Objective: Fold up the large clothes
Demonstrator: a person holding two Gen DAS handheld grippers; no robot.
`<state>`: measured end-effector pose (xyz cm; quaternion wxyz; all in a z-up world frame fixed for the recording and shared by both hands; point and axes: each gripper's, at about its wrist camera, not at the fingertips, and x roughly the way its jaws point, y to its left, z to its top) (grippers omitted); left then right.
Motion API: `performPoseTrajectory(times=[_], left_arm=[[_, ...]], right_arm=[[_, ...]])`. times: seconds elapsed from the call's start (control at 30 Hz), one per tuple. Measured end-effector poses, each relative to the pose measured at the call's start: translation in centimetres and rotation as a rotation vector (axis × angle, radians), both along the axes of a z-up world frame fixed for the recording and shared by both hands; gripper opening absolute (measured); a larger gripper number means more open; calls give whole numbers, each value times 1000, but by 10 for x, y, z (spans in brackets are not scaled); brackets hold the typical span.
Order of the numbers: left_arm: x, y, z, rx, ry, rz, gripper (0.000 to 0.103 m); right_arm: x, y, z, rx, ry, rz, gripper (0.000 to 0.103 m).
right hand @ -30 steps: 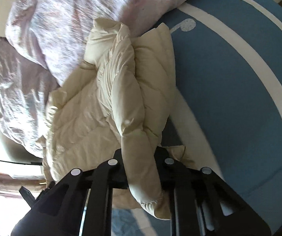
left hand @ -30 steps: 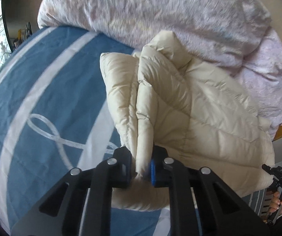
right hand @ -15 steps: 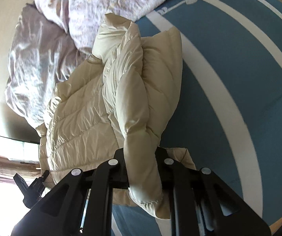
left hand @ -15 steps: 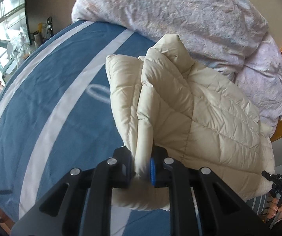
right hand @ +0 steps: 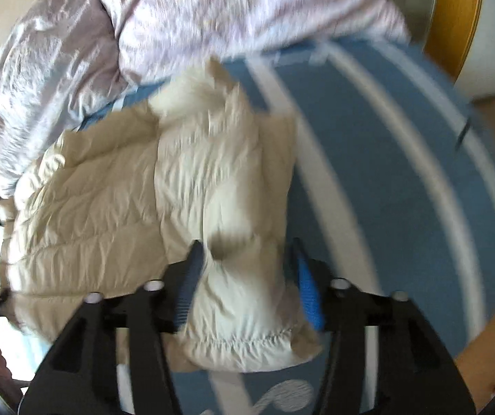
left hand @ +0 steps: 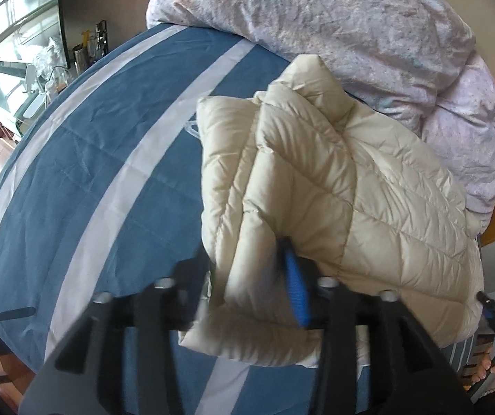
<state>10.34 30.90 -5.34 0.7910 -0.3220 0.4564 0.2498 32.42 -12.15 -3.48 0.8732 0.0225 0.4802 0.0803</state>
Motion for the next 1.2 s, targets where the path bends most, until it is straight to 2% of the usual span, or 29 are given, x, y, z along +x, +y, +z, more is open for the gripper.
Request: performPoseTrajectory(times=[0.07, 0.17, 0.3, 0.37, 0.43, 0.53, 0.8, 1.2], left_arm=[[-1, 3, 1, -3, -2, 8, 64], [-1, 11, 0, -19, -2, 25, 73], [2, 24, -5, -56, 2, 47, 77], [4, 31, -8, -84, 2, 58, 78], [8, 35, -10, -101, 2, 60, 79], [14, 38, -12, -109, 7, 51, 80], [24, 43, -15, -117, 11, 33, 85], [42, 48, -27, -190, 15, 12, 86]], right_arm=[[2, 7, 16, -27, -63, -7, 61], [3, 27, 30, -11, -107, 41, 61], [3, 79, 29, 39, -100, 191, 61], [-3, 108, 24, 46, -95, 272, 55], [-9, 133, 18, 43, -86, 341, 45], [-26, 163, 6, 8, -81, 421, 39], [-32, 171, -15, -1, -30, 420, 38], [-26, 183, -50, -51, 51, 438, 38]])
